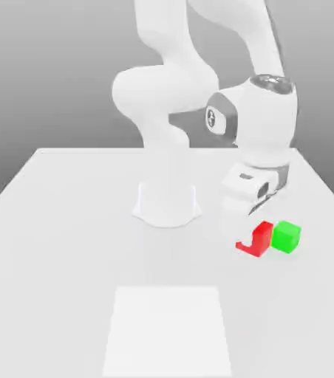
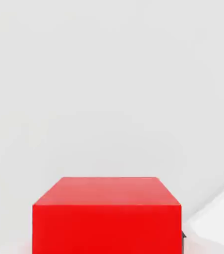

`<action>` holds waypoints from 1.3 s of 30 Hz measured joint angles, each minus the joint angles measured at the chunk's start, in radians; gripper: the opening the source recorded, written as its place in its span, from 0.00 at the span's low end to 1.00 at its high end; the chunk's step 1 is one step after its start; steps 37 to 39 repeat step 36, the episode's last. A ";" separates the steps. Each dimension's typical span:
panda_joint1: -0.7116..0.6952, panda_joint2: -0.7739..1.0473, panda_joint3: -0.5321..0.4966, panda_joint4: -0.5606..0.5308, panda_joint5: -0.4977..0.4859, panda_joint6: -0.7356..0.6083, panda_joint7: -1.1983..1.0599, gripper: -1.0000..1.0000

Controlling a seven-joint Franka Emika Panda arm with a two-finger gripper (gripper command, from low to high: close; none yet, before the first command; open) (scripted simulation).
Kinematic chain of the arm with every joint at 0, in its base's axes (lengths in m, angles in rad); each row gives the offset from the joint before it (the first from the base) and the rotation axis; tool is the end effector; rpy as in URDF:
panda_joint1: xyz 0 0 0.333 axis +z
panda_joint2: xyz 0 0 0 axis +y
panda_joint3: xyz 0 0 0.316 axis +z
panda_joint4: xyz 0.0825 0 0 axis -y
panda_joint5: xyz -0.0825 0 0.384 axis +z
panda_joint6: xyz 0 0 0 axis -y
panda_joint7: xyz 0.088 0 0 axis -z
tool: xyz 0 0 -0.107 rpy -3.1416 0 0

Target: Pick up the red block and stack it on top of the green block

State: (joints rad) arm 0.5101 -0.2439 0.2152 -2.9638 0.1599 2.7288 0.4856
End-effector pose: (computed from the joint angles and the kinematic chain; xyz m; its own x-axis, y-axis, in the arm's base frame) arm 0.2512 0.2052 0.2353 0.9962 0.0872 -0.0007 0.0872 -0.9961 -0.0148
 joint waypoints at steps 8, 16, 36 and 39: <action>0.219 -0.093 0.215 -0.020 0.144 -0.070 0.308 0.00; 0.191 -0.025 0.267 -0.018 0.108 0.006 0.366 0.00; 0.076 0.226 0.312 -0.018 -0.128 0.238 0.528 0.00; 0.076 0.226 0.312 -0.018 -0.128 0.238 0.528 0.00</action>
